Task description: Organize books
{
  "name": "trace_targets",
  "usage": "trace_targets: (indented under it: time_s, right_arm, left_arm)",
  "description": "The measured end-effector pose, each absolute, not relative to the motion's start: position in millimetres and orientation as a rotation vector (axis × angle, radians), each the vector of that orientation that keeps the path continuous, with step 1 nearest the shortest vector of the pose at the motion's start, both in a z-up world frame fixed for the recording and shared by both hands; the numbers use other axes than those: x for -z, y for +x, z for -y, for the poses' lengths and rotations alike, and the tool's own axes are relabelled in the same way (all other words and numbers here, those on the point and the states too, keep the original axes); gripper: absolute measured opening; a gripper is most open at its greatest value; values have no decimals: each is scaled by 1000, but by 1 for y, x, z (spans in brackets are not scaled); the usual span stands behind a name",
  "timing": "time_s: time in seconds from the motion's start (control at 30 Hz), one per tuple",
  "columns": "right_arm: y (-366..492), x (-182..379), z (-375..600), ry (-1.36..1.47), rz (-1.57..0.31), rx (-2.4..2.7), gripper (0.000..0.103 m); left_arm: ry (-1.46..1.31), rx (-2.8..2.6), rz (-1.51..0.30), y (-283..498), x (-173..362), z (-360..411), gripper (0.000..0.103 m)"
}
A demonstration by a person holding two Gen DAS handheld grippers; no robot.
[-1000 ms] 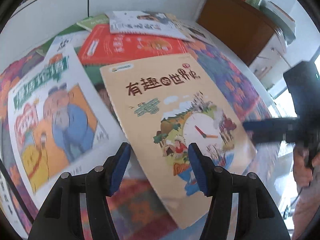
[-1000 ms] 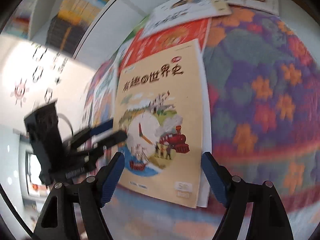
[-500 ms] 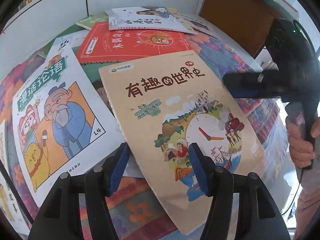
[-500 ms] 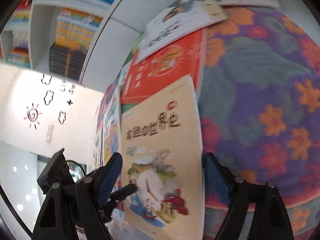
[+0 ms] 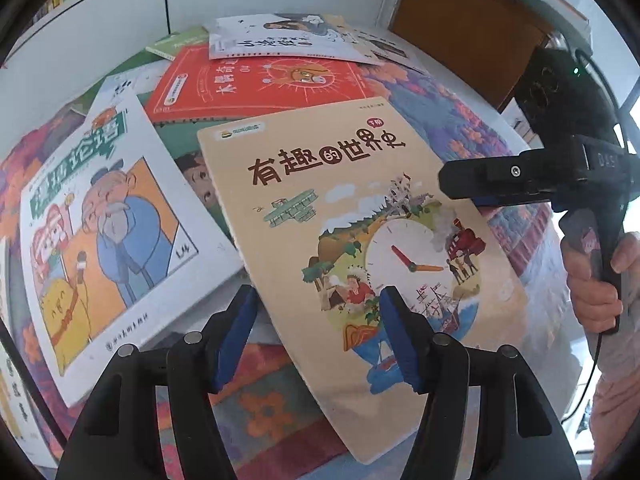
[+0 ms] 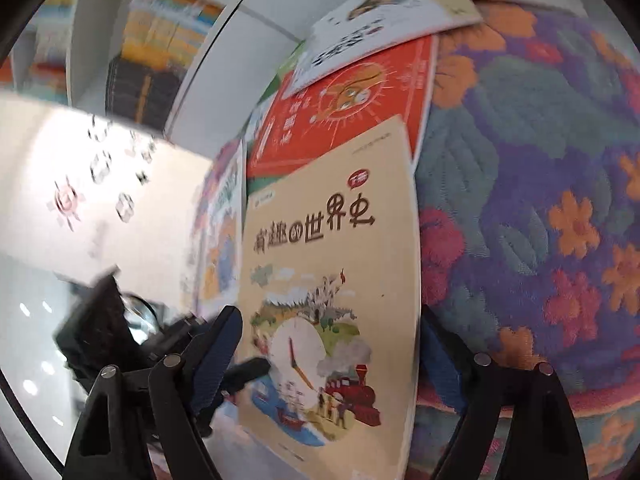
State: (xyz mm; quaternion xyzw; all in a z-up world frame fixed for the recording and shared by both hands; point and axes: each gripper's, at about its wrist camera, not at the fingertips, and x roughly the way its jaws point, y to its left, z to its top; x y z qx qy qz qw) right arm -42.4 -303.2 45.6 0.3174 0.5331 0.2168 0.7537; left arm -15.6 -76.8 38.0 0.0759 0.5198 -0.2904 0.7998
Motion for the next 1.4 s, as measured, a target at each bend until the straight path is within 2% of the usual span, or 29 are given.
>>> trace_targets:
  time_s: [0.07, 0.1, 0.13, 0.2, 0.23, 0.47, 0.9, 0.97, 1.03, 1.07, 1.1, 1.13, 1.2, 1.27, 1.4]
  right_arm:
    - [-48, -43, 306, 716, -1171, -483, 82]
    - [-53, -42, 310, 714, -1171, -483, 76]
    - [-57, -41, 311, 707, -1168, -471, 73]
    - [-60, -44, 311, 692, -1156, -421, 57]
    - [-63, -45, 312, 685, -1149, -397, 56]
    - [-83, -71, 297, 615, -1154, -363, 53]
    - [-83, -120, 256, 554, -1091, -419, 52]
    - [-82, -126, 245, 477, -1079, -424, 46]
    - [-83, -128, 237, 462, -1068, -446, 45]
    - [-82, -127, 234, 464, -1070, -461, 41]
    - [-81, -127, 228, 472, -1074, -494, 31]
    - [-81, -126, 223, 477, -1082, -523, 28]
    - [-81, -124, 205, 400, -1106, -474, 28]
    - [-77, -117, 197, 333, -1118, -430, 28]
    - [-73, -86, 222, 498, -1170, -441, 28]
  left_arm:
    - [124, 627, -1115, -17, -38, 70, 59]
    - [82, 620, -1115, -16, -39, 65, 56]
    - [61, 621, -1120, -16, -39, 64, 47]
    - [53, 618, -1123, -19, -40, 63, 45]
    - [54, 625, -1123, -21, -41, 62, 45]
    - [-130, 671, -1124, -14, -50, 33, 45]
    - [-193, 664, -1073, -18, -76, -10, 44]
    - [-214, 663, -1066, -19, -77, -21, 44]
    - [-240, 687, -1045, -21, -80, -31, 44]
    - [-277, 738, -1035, -23, -83, -35, 43]
    - [-302, 781, -1025, -26, -88, -38, 43]
    - [-284, 780, -1010, -29, -93, -39, 43]
    - [-195, 719, -970, -35, -101, -37, 44]
    - [-162, 667, -1009, -32, -93, -41, 45]
    - [-211, 600, -1171, -18, -46, -61, 44]
